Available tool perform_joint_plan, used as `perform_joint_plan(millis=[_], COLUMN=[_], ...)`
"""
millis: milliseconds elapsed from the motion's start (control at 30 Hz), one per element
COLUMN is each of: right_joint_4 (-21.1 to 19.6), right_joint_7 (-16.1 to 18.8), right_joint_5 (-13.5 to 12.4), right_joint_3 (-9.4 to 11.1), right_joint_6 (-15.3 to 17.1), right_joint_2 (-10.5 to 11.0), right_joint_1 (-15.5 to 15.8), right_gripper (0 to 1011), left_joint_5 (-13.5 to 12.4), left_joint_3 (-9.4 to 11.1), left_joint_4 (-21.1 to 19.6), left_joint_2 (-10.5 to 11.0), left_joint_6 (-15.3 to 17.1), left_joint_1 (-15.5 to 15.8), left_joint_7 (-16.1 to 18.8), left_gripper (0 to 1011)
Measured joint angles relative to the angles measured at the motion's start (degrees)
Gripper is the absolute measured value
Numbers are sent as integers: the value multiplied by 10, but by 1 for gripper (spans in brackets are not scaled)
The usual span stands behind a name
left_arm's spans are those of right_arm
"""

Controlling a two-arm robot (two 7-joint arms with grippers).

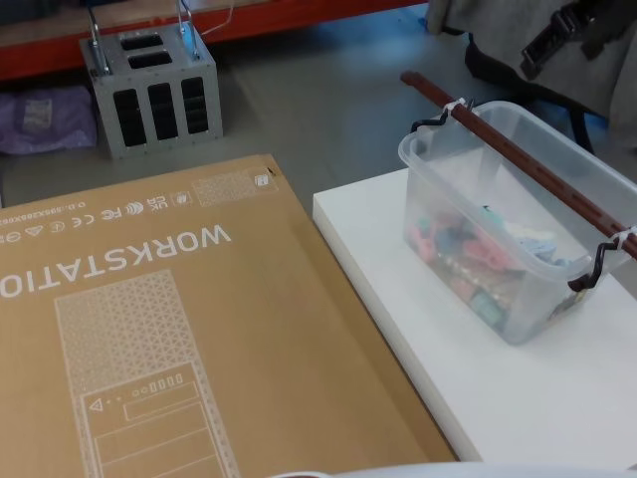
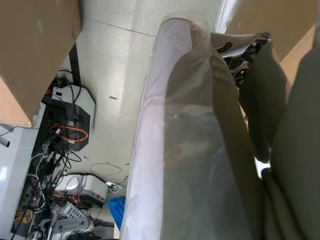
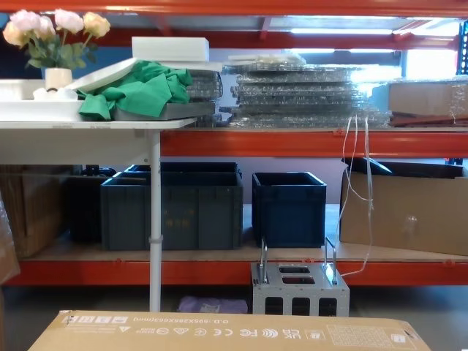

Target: Use one hand to grasp the basket and place it at the designated location.

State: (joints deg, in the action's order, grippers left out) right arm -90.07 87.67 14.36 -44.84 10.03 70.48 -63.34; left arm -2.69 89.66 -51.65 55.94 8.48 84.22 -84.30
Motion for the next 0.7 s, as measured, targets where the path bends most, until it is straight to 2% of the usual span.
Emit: perform_joint_plan(millis=[700], right_joint_4=[0], right_joint_7=[0], right_joint_5=[0], right_joint_3=[0], right_joint_6=[0], right_joint_2=[0], right_joint_1=[0], right_gripper=[1000], left_joint_5=[0], left_joint_3=[0], left_joint_4=[0], left_joint_2=[0], left_joint_6=[0], left_joint_1=[0], left_joint_7=[0], left_gripper=[0])
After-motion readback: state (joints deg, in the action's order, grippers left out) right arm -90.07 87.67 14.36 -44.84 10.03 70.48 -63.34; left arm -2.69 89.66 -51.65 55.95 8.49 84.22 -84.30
